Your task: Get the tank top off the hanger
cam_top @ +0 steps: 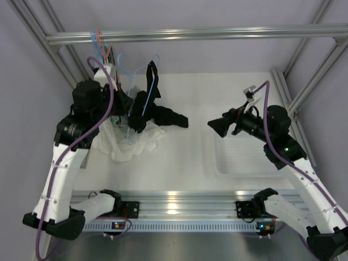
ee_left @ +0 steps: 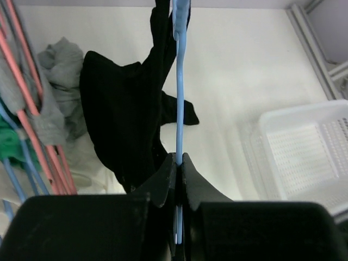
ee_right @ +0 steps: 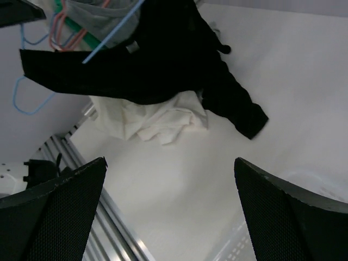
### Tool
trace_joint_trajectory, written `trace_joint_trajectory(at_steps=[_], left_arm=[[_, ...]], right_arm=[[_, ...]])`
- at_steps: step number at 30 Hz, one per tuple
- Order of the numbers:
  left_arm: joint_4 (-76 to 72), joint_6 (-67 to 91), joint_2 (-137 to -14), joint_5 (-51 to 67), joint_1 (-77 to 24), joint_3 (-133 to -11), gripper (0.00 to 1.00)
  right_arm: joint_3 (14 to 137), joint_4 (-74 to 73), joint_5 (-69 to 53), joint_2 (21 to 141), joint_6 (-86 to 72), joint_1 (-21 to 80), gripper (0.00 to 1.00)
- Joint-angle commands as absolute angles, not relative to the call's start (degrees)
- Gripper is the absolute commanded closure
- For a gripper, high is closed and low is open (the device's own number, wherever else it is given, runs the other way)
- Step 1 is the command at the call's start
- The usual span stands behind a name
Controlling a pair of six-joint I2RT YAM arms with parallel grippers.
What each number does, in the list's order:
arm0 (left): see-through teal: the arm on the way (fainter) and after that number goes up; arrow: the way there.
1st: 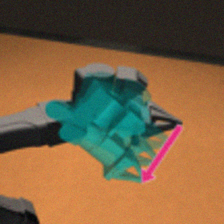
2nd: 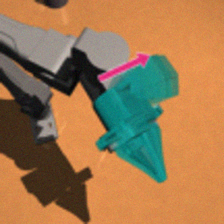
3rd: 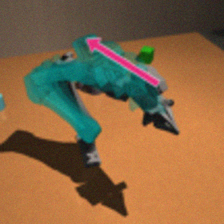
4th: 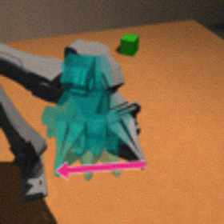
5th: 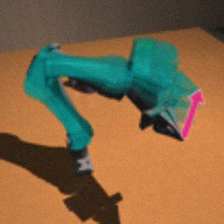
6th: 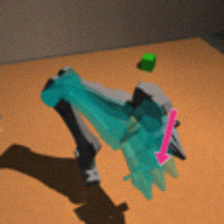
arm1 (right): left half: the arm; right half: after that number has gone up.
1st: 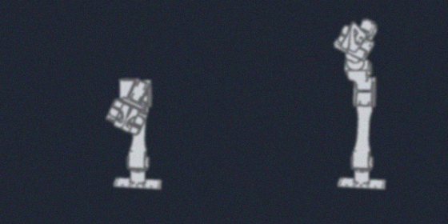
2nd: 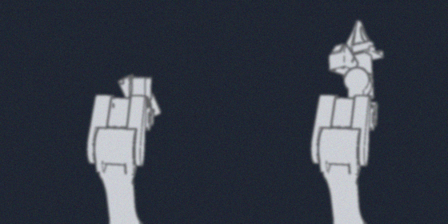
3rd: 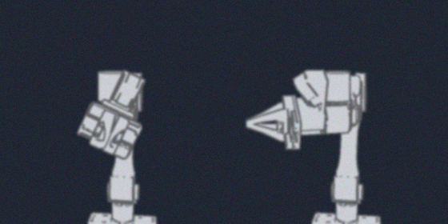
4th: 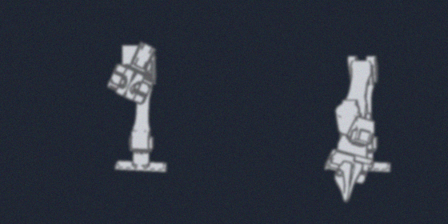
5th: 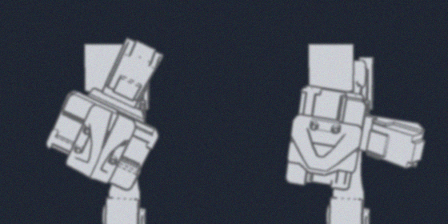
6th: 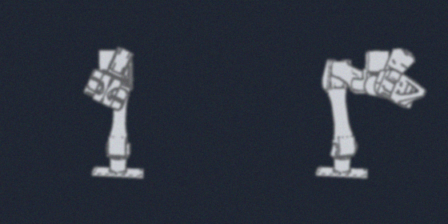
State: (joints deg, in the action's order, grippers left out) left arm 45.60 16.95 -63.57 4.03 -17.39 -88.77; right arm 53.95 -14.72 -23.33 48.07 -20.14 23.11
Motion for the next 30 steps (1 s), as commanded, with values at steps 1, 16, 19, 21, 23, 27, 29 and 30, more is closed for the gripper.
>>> trace_joint_trajectory(at_steps=[1, 16, 19, 21, 23, 27, 29, 30], left_arm=[[41.66, 17.75, -58.63, 12.71, -17.75, -84.30, 1.00], [41.57, 18.46, -45.36, 34.01, -18.54, -66.18, 1.00], [40.96, 18.46, -44.56, 35.42, -18.63, -65.92, 1.00], [40.70, 18.46, -44.39, 36.29, -18.63, -65.83, 1.00], [40.43, 18.37, -44.38, 36.74, -18.63, -65.74, 1.00], [40.17, 18.19, -44.91, 37.62, -18.63, -65.92, 1.00], [40.08, 18.02, -44.91, 37.88, -18.54, -65.92, 1.00], [40.08, 18.10, -44.91, 37.71, -18.63, -65.92, 1.00]], right_arm=[[54.75, 2.01, -35.86, 52.02, -22.15, 25.82, 0.02], [69.08, -1.67, -2.73, 73.56, -3.61, 41.92, 0.51], [69.87, -1.76, -2.37, 75.58, -3.43, 42.97, 0.51], [70.14, -1.67, -3.34, 76.55, -3.08, 43.85, 0.52], [70.92, -1.76, -3.34, 77.51, -2.81, 44.38, 0.55], [71.89, -1.58, -2.99, 78.48, -2.46, 45.17, 0.55], [72.33, -1.50, -1.59, 78.75, -2.29, 45.26, 0.57], [72.25, -1.32, -0.89, 79.01, -2.20, 45.35, 0.58]])
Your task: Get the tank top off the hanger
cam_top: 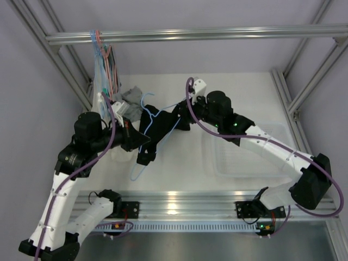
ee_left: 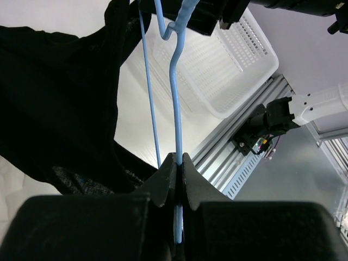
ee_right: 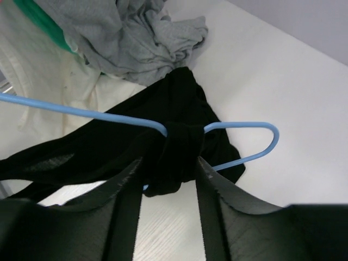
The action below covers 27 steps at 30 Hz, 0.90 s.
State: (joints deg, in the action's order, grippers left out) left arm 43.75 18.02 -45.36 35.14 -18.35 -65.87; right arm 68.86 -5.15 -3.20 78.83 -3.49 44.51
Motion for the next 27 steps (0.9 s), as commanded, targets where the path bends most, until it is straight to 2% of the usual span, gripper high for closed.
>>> trace_joint_trajectory(at_steps=[1, 8, 9, 10, 13, 20, 27], left_arm=[[40.08, 18.02, -44.83, 37.88, -18.63, -65.92, 1.00], [40.17, 17.67, -44.56, 38.58, -18.63, -66.71, 1.00], [40.08, 17.49, -44.47, 38.58, -18.63, -66.80, 1.00], [40.17, 17.49, -44.47, 38.41, -18.63, -66.88, 1.00], [40.08, 17.14, -44.56, 37.53, -18.63, -66.71, 1.00], [40.17, 16.61, -45.00, 39.99, -18.63, -64.69, 1.00], [40.17, 16.35, -43.33, 42.80, -18.63, -65.04, 1.00]], right_arm=[[72.33, -0.97, -0.36, 79.01, -1.85, 45.44, 0.62], [72.77, -0.97, 5.01, 80.42, -0.53, 45.35, 0.82], [72.77, -0.88, 5.10, 80.51, -0.61, 45.35, 0.88], [72.77, -0.97, 5.27, 80.42, -0.62, 45.35, 1.00], [72.69, -0.62, 6.85, 79.63, -0.53, 45.35, 1.00], [74.00, 2.20, 18.80, 77.69, 1.30, 44.91, 1.00], [78.13, 0.44, 21.89, 80.77, 1.58, 39.56, 1.00]])
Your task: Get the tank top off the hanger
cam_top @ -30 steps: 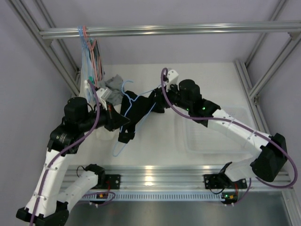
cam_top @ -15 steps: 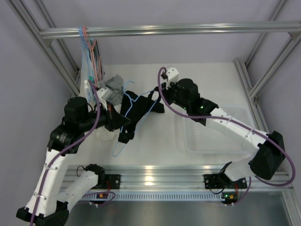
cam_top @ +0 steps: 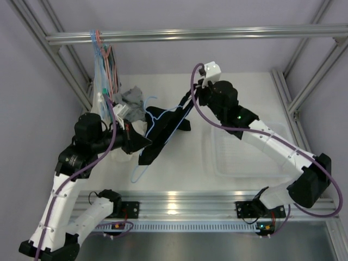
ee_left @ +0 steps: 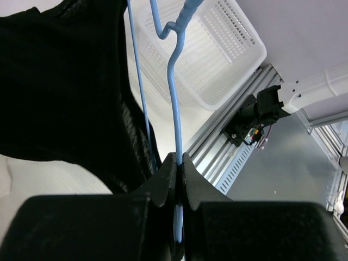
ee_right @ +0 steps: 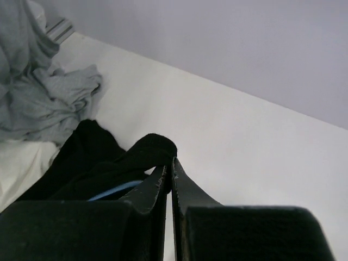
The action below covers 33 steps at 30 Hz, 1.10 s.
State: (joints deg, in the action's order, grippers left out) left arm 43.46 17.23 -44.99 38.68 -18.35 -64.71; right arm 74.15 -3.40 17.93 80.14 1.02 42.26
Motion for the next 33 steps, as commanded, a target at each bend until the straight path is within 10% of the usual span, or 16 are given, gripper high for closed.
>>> trace_joint_trajectory(at_steps=[1, 12, 18, 26, 33], left_arm=[[40.17, 16.35, -42.81, 43.06, -18.63, -65.21, 1.00], [40.08, 13.10, -36.57, 47.57, -18.63, -70.21, 1.00], [33.07, 15.72, -36.47, 34.55, -18.54, -71.55, 1.00], [-2.68, 28.12, -36.47, 30.16, -18.63, -58.91, 1.00], [-32.16, 32.96, -45.32, 26.46, -18.98, -54.66, 1.00]], right_arm=[[78.31, 0.18, 21.10, 80.95, 1.58, 39.20, 1.00], [75.15, -1.67, 18.12, 79.11, -0.78, 38.32, 1.00], [64.97, 4.99, -3.66, 70.24, -12.53, 38.41, 1.00], [47.04, 28.95, -26.62, 63.72, -29.25, 40.42, 1.00], [40.70, 27.90, -22.34, 65.39, -29.02, 54.90, 1.00]])
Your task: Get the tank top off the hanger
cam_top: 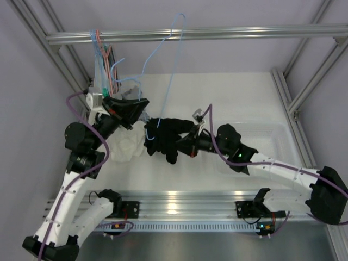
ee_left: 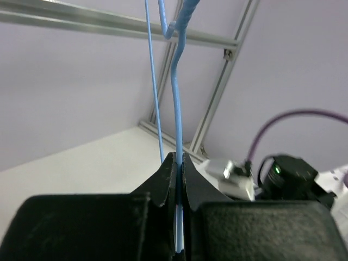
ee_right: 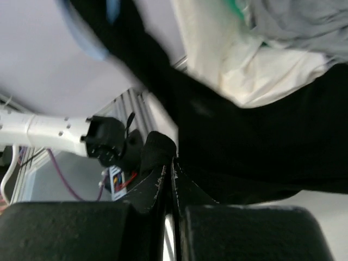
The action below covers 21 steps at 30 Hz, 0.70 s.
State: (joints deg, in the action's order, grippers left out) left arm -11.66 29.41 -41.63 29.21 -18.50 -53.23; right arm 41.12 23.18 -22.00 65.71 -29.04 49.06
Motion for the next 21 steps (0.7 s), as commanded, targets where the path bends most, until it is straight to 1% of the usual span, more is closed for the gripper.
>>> trace_joint_trajectory(at_steps=[1, 4, 7, 10, 12, 13, 14, 15, 16, 17, 19, 20, 21], left_arm=[[-32.08, 31.57, -46.48, 26.37, -19.16, -55.71, 1.00], [-31.56, 27.97, -48.34, 23.13, -20.21, -57.48, 1.00], [-31.56, 24.35, -47.99, 18.82, -20.57, -56.51, 1.00], [-31.11, 22.51, -46.06, 15.05, -20.65, -54.86, 1.00], [-33.74, 19.62, -43.69, 12.76, -20.74, -53.01, 1.00], [-35.14, 18.73, -43.16, 9.52, -20.74, -51.17, 1.00], [-37.94, 17.68, -42.28, 8.62, -20.66, -50.37, 1.00], [-37.53, 17.23, -42.01, 8.09, -20.74, -50.36, 1.00], [-35.27, 17.40, -41.92, 8.78, -20.66, -53.06, 1.00], [-27.94, 17.75, -42.53, 9.40, -20.74, -55.17, 1.00], [-20.60, 20.38, -43.41, 11.68, -20.74, -58.87, 1.00], [-17.52, 21.52, -43.85, 14.04, -20.66, -60.63, 1.00], [-13.23, 23.80, -43.86, 15.80, -20.74, -60.56, 1.00]], right_arm=[[39.82, 25.51, -16.32, 64.17, -28.05, 55.98, 1.00], [37.28, 18.74, -7.51, 62.41, -27.25, 57.04, 1.00], [36.65, 13.12, -2.22, 63.36, -26.72, 57.13, 1.00], [35.16, 12.13, 1.47, 63.28, -28.29, 57.13, 1.00], [35.76, 10.12, 3.50, 63.72, -29.70, 57.13, 1.00], [36.38, 5.93, 6.56, 64.76, -30.06, 57.22, 1.00], [37.08, 3.80, 8.42, 65.30, -30.49, 57.30, 1.00], [37.70, 2.65, 9.31, 65.91, -30.32, 57.22, 1.00], [37.71, 2.20, 9.49, 66.61, -30.06, 57.30, 1.00], [37.79, 1.94, 9.41, 66.97, -29.54, 57.22, 1.00], [39.19, 0.97, 10.10, 69.59, -29.27, 57.22, 1.00], [40.07, -1.64, 10.72, 70.83, -28.83, 57.22, 1.00], [41.73, -1.84, 10.98, 72.32, -28.22, 57.30, 1.00]])
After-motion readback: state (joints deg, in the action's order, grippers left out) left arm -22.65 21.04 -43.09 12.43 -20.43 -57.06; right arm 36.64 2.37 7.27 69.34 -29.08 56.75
